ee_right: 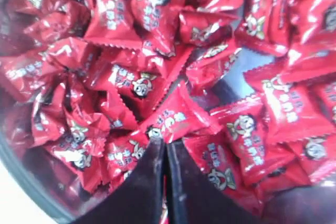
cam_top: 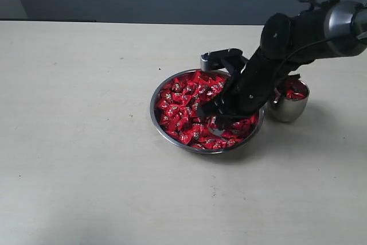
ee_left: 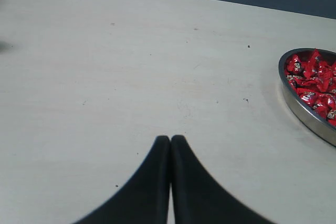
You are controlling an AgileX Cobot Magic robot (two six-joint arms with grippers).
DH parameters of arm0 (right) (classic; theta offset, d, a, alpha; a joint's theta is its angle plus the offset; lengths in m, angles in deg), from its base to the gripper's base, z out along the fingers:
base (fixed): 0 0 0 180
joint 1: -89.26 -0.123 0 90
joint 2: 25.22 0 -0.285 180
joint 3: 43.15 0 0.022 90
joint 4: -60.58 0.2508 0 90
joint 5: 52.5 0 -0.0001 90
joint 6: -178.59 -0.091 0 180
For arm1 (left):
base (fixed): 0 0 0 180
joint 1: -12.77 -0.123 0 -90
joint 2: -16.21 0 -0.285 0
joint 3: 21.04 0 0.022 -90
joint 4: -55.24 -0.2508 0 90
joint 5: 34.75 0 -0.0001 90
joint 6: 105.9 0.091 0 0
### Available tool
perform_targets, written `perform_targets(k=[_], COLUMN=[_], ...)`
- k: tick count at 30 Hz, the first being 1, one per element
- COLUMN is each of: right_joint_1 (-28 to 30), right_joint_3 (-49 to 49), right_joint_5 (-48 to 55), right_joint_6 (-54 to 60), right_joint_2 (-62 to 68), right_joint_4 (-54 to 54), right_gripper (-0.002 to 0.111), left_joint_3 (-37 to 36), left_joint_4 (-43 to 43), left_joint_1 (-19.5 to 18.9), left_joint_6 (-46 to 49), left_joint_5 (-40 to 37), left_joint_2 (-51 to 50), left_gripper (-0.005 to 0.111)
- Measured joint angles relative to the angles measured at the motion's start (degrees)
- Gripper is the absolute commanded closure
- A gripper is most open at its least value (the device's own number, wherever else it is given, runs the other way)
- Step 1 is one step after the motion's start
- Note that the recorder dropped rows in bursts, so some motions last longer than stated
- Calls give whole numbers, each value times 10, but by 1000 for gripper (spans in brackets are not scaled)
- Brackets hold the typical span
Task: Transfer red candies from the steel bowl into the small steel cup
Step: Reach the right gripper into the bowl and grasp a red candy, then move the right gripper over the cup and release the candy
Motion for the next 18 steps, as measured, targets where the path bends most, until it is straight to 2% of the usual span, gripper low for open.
perform_targets(k=[6,13,16,18], right_joint_1=[14,145,170,170], right_joint_3=[0,0,0,0], right_joint_5=[3,9,11,13], right_joint_6=[-74,-89,-90,-90], right_joint_2=[-93,-124,-102,-88], right_joint_4=[-129,-161,-164,-156], right_gripper=[108,108,108,96], left_joint_3=[0,0,0,0], left_joint_4=[0,0,0,0], left_joint_1=[0,0,0,0], left_joint_6=[0,0,0,0], left_joint_5=[0,0,0,0], left_joint_2=[0,0,0,0], left_gripper=[106,106,106,106])
